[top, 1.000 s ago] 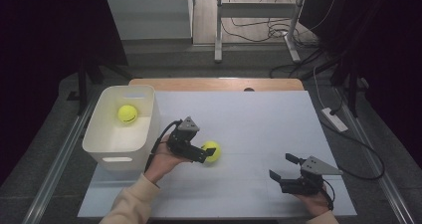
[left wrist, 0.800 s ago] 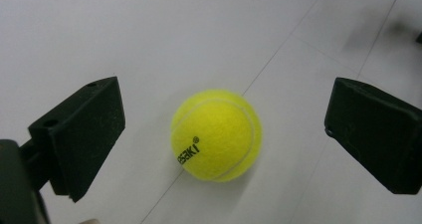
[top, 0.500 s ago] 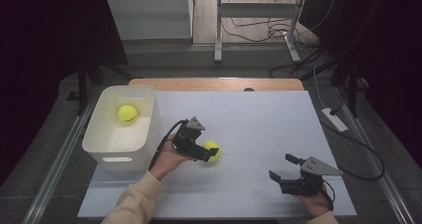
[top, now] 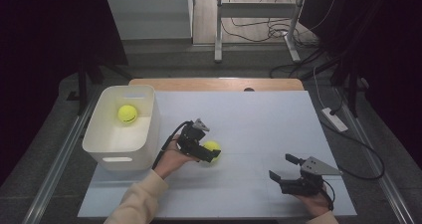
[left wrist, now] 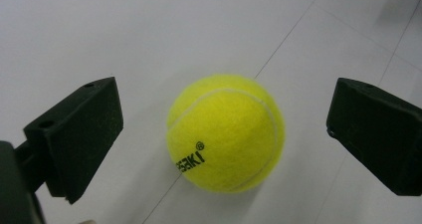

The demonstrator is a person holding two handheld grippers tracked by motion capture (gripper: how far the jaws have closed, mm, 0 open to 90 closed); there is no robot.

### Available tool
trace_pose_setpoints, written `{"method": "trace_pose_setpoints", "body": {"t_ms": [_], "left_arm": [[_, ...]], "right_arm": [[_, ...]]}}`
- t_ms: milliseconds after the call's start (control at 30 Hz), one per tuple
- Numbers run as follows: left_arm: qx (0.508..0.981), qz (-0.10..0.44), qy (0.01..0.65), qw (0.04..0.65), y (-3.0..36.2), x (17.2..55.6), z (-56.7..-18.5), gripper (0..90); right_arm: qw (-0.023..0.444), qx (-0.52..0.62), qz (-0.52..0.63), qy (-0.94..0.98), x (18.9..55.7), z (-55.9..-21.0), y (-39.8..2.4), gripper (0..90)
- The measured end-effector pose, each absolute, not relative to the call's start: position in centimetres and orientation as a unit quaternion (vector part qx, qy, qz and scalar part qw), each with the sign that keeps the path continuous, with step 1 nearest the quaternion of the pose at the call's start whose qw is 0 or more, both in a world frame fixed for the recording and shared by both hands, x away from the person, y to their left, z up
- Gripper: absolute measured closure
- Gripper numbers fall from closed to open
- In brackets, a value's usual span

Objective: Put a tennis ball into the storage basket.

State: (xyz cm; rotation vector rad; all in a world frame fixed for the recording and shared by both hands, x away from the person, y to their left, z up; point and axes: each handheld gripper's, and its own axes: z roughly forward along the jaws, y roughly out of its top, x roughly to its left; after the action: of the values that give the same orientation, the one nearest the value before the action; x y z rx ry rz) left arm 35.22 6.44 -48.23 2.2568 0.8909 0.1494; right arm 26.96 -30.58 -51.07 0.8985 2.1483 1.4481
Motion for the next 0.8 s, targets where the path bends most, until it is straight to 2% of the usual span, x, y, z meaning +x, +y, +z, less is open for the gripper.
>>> {"method": "trace_pose_setpoints", "body": {"t_ms": [467,567,667,800], "left_arm": [[0.884,0.048,0.346,0.31,5.5,35.7,-50.0,4.1],[0.889,0.049,0.34,0.304,5.3,35.6,-50.3,11.1],[0.896,0.053,0.328,0.296,5.1,35.4,-50.6,22.9],[0.898,0.063,0.321,0.293,5.0,35.2,-50.5,26.0]], "right_arm": [[0.2,0.321,0.517,0.768,26.9,-51.1,-30.6,11.1],[0.199,0.321,0.518,0.768,27.0,-51.1,-30.6,11.1],[0.199,0.32,0.516,0.77,27.0,-51.1,-30.6,11.2],[0.201,0.321,0.516,0.768,26.9,-51.1,-30.6,11.2]]}}
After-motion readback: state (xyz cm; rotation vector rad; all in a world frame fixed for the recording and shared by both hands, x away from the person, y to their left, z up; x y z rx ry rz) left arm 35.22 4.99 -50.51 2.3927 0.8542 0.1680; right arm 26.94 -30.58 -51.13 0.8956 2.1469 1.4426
